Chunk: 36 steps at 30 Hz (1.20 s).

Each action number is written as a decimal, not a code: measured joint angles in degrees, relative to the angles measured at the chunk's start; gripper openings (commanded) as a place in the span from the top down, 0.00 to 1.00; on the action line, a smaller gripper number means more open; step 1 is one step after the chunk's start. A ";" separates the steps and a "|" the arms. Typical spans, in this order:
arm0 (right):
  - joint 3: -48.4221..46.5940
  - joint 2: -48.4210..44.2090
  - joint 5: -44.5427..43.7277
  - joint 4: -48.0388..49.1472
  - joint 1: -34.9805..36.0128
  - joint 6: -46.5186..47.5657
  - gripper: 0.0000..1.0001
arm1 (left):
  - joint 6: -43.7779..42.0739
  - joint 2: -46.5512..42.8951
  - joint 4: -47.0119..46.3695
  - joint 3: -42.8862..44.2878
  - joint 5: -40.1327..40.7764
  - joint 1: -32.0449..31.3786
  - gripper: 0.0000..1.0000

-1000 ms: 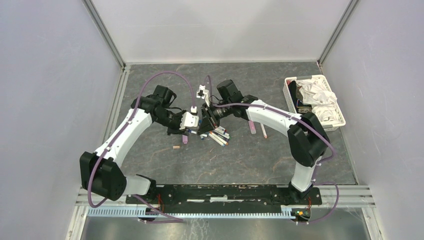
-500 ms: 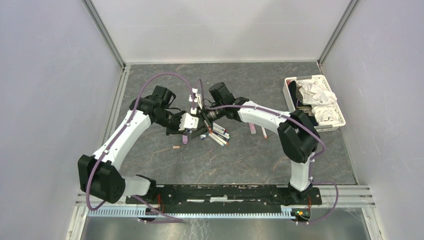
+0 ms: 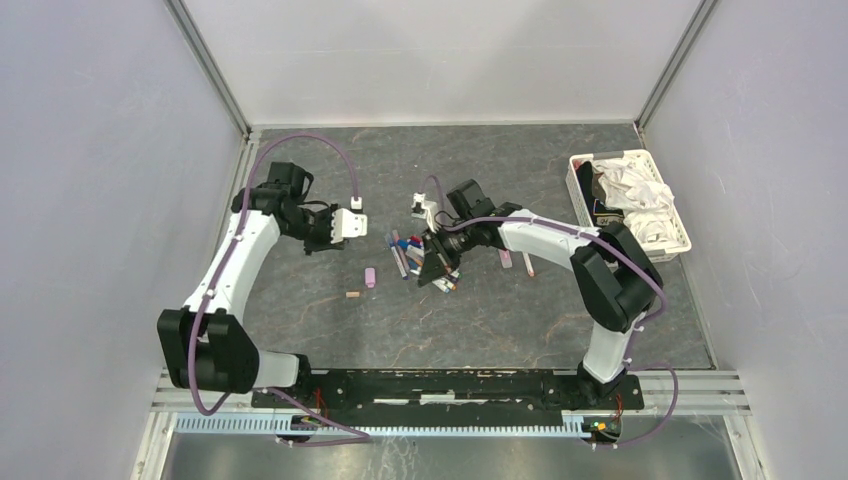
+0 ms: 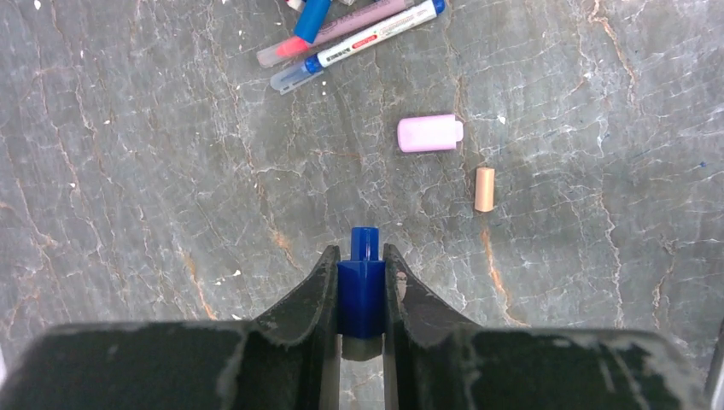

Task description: Open the pen caps

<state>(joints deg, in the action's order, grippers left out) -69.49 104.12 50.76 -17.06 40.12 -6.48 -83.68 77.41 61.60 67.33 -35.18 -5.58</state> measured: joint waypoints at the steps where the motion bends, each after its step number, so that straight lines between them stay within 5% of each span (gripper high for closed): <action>1: 0.74 0.00 -0.63 -0.92 -0.57 0.24 1.00 | -0.22 0.00 0.00 0.00 0.50 0.39 0.98; 7: 4.66 -3.39 -8.37 -3.10 -6.10 -0.72 1.00 | -0.31 -0.17 -5.11 -6.10 0.13 0.46 0.97; 15: 13.64 -15.91 -32.59 1.53 -22.43 -8.35 1.00 | 3.08 1.46 -14.82 -17.88 0.94 0.24 0.85; 26: 17.03 -12.11 -48.35 3.15 -22.14 -9.75 1.00 | 4.39 6.03 -23.15 -22.93 3.96 -2.10 0.65; 36: 19.39 -9.86 -51.12 3.98 -22.12 -9.55 0.88 | 7.93 7.43 -22.40 -21.55 4.02 -3.28 0.32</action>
<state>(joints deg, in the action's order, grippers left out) -50.11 94.26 -0.36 -13.08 18.00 -16.03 -75.75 84.84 39.20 45.78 -31.16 -8.86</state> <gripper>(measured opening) 0.062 0.601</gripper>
